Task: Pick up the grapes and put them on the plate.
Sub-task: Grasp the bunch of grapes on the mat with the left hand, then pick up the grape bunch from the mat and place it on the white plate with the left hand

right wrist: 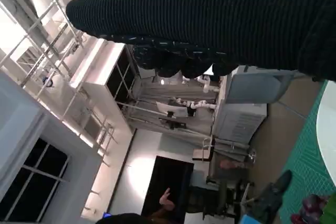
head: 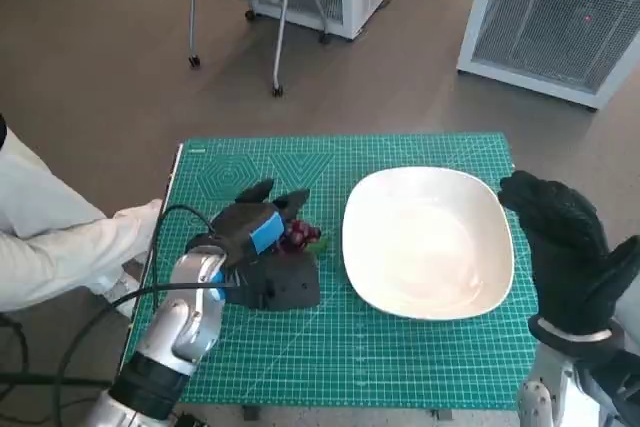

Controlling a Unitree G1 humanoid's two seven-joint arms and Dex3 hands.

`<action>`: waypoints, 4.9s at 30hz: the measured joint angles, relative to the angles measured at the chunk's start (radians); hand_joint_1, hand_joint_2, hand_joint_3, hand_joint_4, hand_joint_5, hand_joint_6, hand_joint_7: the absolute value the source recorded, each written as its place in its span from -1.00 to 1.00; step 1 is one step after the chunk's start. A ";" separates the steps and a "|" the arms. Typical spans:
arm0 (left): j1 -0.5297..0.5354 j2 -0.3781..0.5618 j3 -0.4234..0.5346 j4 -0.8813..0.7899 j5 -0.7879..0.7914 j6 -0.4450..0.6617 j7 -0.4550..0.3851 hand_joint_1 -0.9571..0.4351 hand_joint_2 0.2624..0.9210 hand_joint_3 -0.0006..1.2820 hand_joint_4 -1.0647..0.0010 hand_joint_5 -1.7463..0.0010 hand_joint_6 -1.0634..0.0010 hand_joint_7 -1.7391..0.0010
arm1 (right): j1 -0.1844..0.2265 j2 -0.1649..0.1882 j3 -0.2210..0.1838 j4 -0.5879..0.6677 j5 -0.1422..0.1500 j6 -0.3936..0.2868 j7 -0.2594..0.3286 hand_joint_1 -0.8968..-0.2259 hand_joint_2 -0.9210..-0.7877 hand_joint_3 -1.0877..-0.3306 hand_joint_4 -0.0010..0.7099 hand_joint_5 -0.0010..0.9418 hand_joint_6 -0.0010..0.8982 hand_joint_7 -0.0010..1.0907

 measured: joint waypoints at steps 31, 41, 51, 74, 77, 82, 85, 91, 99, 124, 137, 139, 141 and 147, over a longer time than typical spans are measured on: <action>-0.118 -0.043 -0.052 0.269 -0.042 0.066 0.014 -0.13 0.57 -1.00 0.98 1.00 0.57 1.00 | 0.024 0.001 0.001 -0.026 -0.002 0.011 -0.012 0.45 -1.00 0.34 0.48 -0.42 -0.45 0.51; -0.158 -0.060 -0.072 0.355 -0.053 0.026 0.058 -0.01 0.60 -0.99 0.85 0.98 0.47 0.98 | 0.026 0.000 0.003 -0.031 -0.002 0.017 -0.015 0.45 -1.00 0.33 0.48 -0.42 -0.46 0.52; -0.184 -0.078 -0.081 0.469 -0.063 -0.092 0.218 0.35 0.68 -0.62 -0.03 -0.16 -0.10 -0.14 | 0.028 0.000 0.005 -0.035 -0.001 0.020 -0.015 0.45 -1.00 0.33 0.48 -0.41 -0.47 0.53; -0.196 -0.077 -0.117 0.534 -0.070 -0.136 0.279 0.38 0.35 -0.05 0.26 -0.96 -0.14 -0.29 | 0.027 -0.001 -0.002 -0.032 -0.002 0.021 -0.015 0.44 -1.00 0.34 0.48 -0.42 -0.46 0.52; -0.198 -0.077 -0.117 0.534 -0.074 -0.136 0.276 0.38 0.35 -0.05 0.23 -0.94 -0.14 -0.28 | 0.027 -0.001 -0.001 -0.031 -0.004 0.020 -0.015 0.44 -1.00 0.34 0.48 -0.42 -0.46 0.52; -0.199 -0.077 -0.117 0.535 -0.076 -0.134 0.275 0.38 0.39 -0.11 0.16 -0.90 -0.14 -0.26 | 0.025 -0.001 -0.001 -0.026 -0.007 0.017 -0.015 0.44 -1.00 0.34 0.49 -0.42 -0.46 0.52; -0.200 -0.077 -0.117 0.535 -0.077 -0.131 0.273 0.38 0.47 -0.21 0.10 -0.85 -0.14 -0.24 | 0.025 0.000 -0.001 -0.024 -0.007 0.016 -0.015 0.44 -1.00 0.34 0.48 -0.42 -0.46 0.53; -0.202 -0.076 -0.115 0.535 -0.081 -0.126 0.268 0.38 0.63 -0.42 -0.04 -0.73 -0.17 -0.20 | 0.023 0.000 -0.002 -0.018 -0.007 0.014 -0.015 0.44 -1.00 0.34 0.49 -0.42 -0.46 0.53; -0.202 -0.066 -0.105 0.505 -0.089 -0.124 0.253 0.38 0.74 -0.59 -0.17 -0.62 -0.23 -0.14 | 0.019 0.000 -0.003 -0.014 -0.006 0.012 -0.015 0.44 -1.00 0.34 0.49 -0.42 -0.46 0.52; -0.070 0.082 0.004 -0.170 -0.081 0.018 0.101 0.38 0.87 -0.79 -0.28 -0.54 -0.34 -0.05 | 0.003 0.006 -0.003 -0.001 -0.010 0.004 -0.015 0.43 -1.00 0.35 0.50 -0.43 -0.45 0.51; -0.036 0.124 0.050 -0.335 -0.037 0.024 0.100 0.38 0.95 -0.94 -0.48 -0.28 -0.25 -0.23 | -0.001 0.006 -0.003 0.008 -0.009 -0.003 -0.014 0.46 -1.00 0.34 0.50 -0.43 -0.46 0.51; -0.036 0.124 0.053 -0.340 -0.032 0.024 0.100 0.38 0.96 -0.95 -0.49 -0.27 -0.25 -0.23 | -0.003 0.006 -0.003 0.012 -0.009 -0.004 -0.014 0.46 -1.00 0.34 0.50 -0.43 -0.46 0.51; -0.036 0.123 0.054 -0.341 -0.030 0.024 0.100 0.38 0.96 -0.95 -0.49 -0.29 -0.27 -0.20 | -0.007 0.006 -0.003 0.015 -0.009 -0.005 -0.013 0.46 -1.00 0.34 0.50 -0.44 -0.46 0.51; -0.044 0.109 0.047 -0.319 -0.029 0.017 0.101 0.38 0.94 -0.92 -0.36 -0.47 -0.41 -0.01 | -0.010 0.005 -0.004 0.022 -0.009 -0.008 -0.012 0.46 -1.00 0.34 0.50 -0.44 -0.46 0.51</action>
